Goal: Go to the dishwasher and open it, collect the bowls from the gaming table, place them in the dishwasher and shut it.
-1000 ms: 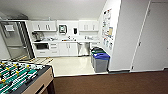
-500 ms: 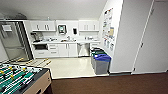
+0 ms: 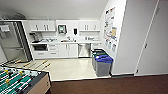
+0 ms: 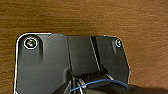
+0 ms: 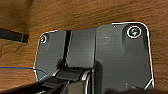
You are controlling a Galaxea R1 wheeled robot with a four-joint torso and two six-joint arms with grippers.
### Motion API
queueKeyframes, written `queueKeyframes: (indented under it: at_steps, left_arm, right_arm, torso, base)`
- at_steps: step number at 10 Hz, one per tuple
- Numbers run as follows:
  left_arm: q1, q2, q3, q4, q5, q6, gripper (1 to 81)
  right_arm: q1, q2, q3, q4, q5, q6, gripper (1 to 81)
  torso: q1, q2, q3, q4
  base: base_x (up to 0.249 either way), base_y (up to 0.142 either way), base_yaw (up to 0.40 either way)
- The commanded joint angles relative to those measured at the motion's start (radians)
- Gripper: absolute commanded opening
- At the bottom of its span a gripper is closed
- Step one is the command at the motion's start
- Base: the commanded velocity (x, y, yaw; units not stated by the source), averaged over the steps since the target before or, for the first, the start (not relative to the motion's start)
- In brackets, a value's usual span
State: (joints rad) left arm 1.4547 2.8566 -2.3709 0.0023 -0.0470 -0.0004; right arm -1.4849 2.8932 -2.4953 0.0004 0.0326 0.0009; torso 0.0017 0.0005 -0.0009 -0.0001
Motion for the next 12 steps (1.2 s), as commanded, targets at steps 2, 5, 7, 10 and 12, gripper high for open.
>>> queueKeyframes:
  at_steps: [2,5,7,10,12]
  left_arm:
    - [-0.056,-0.005,0.012,-0.004,0.045,0.002,81.1]
    - [-0.056,-0.005,0.012,-0.004,0.045,0.002,81.1]
    - [-0.056,-0.005,0.012,-0.004,0.045,0.002,81.1]
    - [-0.056,-0.005,0.012,-0.004,0.045,0.003,81.1]
    - [-0.056,-0.005,0.012,-0.004,0.045,0.002,81.1]
  right_arm:
    - [0.057,-0.009,0.007,-0.005,-0.051,-0.004,81.1]
    - [0.057,-0.009,0.009,-0.005,-0.051,-0.004,81.1]
    - [0.056,-0.009,0.007,-0.005,-0.051,-0.004,81.1]
    - [0.056,-0.009,0.003,-0.005,-0.051,-0.004,81.1]
    - [0.056,-0.009,0.003,-0.003,-0.049,-0.004,81.1]
  torso:
    - [0.0,-0.001,0.0,0.0]
    - [0.0,-0.001,0.0,0.0]
    - [0.0,-0.001,0.0,0.0]
    - [0.0,-0.001,0.0,0.0]
    - [0.0,-0.001,0.0,0.0]
  base:
    - [0.183,0.067,0.0]
    - [0.183,0.044,0.0]
    - [0.188,0.0,0.0]
    - [0.189,0.0,0.0]
    - [0.189,0.0,0.0]
